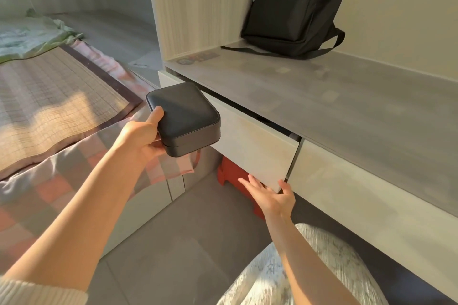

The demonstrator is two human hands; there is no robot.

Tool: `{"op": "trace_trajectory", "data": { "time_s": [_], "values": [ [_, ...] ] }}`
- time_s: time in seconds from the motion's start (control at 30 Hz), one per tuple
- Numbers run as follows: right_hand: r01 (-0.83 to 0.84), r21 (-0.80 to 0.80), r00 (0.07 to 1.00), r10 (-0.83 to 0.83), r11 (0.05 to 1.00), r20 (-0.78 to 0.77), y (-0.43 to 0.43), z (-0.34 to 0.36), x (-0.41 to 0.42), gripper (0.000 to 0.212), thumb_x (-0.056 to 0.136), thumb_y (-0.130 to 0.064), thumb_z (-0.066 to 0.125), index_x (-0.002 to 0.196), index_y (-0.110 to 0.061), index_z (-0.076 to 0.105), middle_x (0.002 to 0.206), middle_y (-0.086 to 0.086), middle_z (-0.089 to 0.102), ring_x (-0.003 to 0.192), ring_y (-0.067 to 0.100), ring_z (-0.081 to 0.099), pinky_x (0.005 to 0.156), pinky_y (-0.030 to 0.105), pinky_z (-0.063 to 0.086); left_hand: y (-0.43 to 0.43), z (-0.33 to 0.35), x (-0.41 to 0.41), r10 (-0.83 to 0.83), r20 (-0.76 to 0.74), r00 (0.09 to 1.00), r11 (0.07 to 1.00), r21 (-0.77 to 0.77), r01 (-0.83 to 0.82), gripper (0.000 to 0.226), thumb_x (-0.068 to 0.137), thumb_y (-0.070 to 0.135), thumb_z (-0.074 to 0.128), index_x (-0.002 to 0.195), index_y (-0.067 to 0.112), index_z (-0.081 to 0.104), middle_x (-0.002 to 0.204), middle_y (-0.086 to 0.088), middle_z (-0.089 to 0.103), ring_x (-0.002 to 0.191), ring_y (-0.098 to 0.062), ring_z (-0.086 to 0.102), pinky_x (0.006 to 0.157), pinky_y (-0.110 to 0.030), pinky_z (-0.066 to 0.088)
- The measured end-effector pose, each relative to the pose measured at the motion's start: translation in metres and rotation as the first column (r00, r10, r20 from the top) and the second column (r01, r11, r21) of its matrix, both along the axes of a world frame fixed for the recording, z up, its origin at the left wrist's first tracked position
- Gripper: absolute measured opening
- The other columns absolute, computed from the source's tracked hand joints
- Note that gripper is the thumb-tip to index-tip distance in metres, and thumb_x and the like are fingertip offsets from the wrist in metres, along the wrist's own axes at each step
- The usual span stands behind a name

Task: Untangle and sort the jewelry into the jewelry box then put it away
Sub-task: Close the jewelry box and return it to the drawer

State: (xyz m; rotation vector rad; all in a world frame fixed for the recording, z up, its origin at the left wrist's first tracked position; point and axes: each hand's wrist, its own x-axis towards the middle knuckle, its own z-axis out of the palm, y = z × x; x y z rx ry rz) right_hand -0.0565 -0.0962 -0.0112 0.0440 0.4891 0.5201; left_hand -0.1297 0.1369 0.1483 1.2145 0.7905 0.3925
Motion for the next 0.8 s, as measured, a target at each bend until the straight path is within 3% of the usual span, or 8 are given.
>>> {"op": "trace_trajectory", "data": {
  "time_s": [0.07, 0.17, 0.27, 0.37, 0.53, 0.7, 0.8],
  "values": [
    [0.033, 0.143, 0.998, -0.040, 0.989, 0.046, -0.006, -0.009, -0.008, 0.077, 0.079, -0.028, 0.057, 0.146, -0.011, 0.021, 0.149, 0.025, 0.023, 0.140, 0.043, 0.012, 0.105, 0.071, 0.006, -0.004, 0.001, -0.002, -0.014, 0.000, 1.000, 1.000, -0.001, 0.014, 0.018, 0.092, 0.031, 0.056, 0.086, 0.014, 0.054, 0.085, -0.003, 0.062, 0.072, -0.020, 0.061, 0.066, -0.043, 0.052],
    [0.064, 0.200, 0.997, -0.069, 0.978, 0.018, -0.005, -0.010, -0.007, 0.084, 0.080, -0.046, 0.062, 0.146, -0.021, 0.018, 0.150, 0.024, 0.021, 0.139, 0.047, 0.014, 0.100, 0.075, 0.013, -0.014, 0.002, -0.005, -0.024, 0.016, 1.000, 1.000, -0.004, 0.024, 0.018, 0.092, 0.029, 0.055, 0.083, 0.014, 0.054, 0.082, -0.002, 0.062, 0.069, -0.018, 0.060, 0.067, -0.041, 0.050],
    [0.015, 0.041, 0.997, -0.012, 0.999, -0.074, -0.003, 0.000, 0.005, 0.063, 0.084, -0.038, 0.058, 0.138, -0.018, 0.033, 0.135, 0.028, 0.040, 0.131, 0.052, 0.029, 0.098, 0.074, 0.023, -0.022, 0.003, -0.005, -0.039, 0.023, 0.999, 0.999, 0.003, 0.039, 0.018, 0.093, 0.027, 0.054, 0.080, 0.015, 0.053, 0.080, 0.000, 0.060, 0.068, -0.017, 0.058, 0.070, -0.039, 0.047],
    [-0.095, -0.133, 0.993, 0.086, 0.987, -0.076, -0.008, 0.006, 0.012, 0.054, 0.083, -0.035, 0.055, 0.129, -0.008, 0.043, 0.130, 0.029, 0.045, 0.126, 0.053, 0.035, 0.096, 0.070, 0.032, -0.028, 0.007, -0.007, -0.051, 0.024, 0.998, 0.999, 0.002, 0.051, 0.022, 0.093, 0.027, 0.054, 0.078, 0.011, 0.050, 0.078, -0.002, 0.058, 0.067, -0.017, 0.057, 0.066, -0.040, 0.047],
    [-0.050, -0.332, 0.995, 0.017, 0.942, -0.103, -0.008, 0.012, 0.011, 0.040, 0.088, -0.027, 0.052, 0.121, -0.005, 0.054, 0.120, 0.024, 0.056, 0.116, 0.046, 0.049, 0.098, 0.057, 0.042, -0.035, 0.015, -0.008, -0.067, 0.051, 0.996, 0.998, 0.002, 0.067, 0.021, 0.093, 0.028, 0.053, 0.080, 0.012, 0.049, 0.080, -0.002, 0.060, 0.068, -0.017, 0.058, 0.071, -0.040, 0.046],
    [-0.102, -0.396, 0.986, 0.039, 0.913, -0.165, 0.001, 0.012, -0.010, 0.035, 0.086, -0.022, 0.044, 0.109, -0.002, 0.061, 0.120, 0.019, 0.060, 0.114, 0.043, 0.052, 0.099, 0.054, 0.042, -0.039, 0.026, -0.007, -0.083, 0.078, 0.993, 0.997, 0.004, 0.083, 0.018, 0.093, 0.026, 0.053, 0.081, 0.014, 0.049, 0.085, -0.001, 0.061, 0.082, -0.021, 0.060, 0.082, -0.045, 0.048],
    [-0.220, -0.417, 0.963, 0.128, 0.882, -0.238, 0.012, 0.012, -0.036, 0.036, 0.087, -0.020, 0.037, 0.103, 0.001, 0.063, 0.117, 0.020, 0.060, 0.117, 0.044, 0.051, 0.100, 0.055, 0.040, -0.035, 0.030, -0.008, -0.096, 0.045, 0.994, 0.995, 0.004, 0.096, 0.019, 0.091, 0.028, 0.057, 0.084, 0.012, 0.051, 0.091, -0.003, 0.064, 0.080, -0.020, 0.062, 0.080, -0.045, 0.050]
  ]
}}
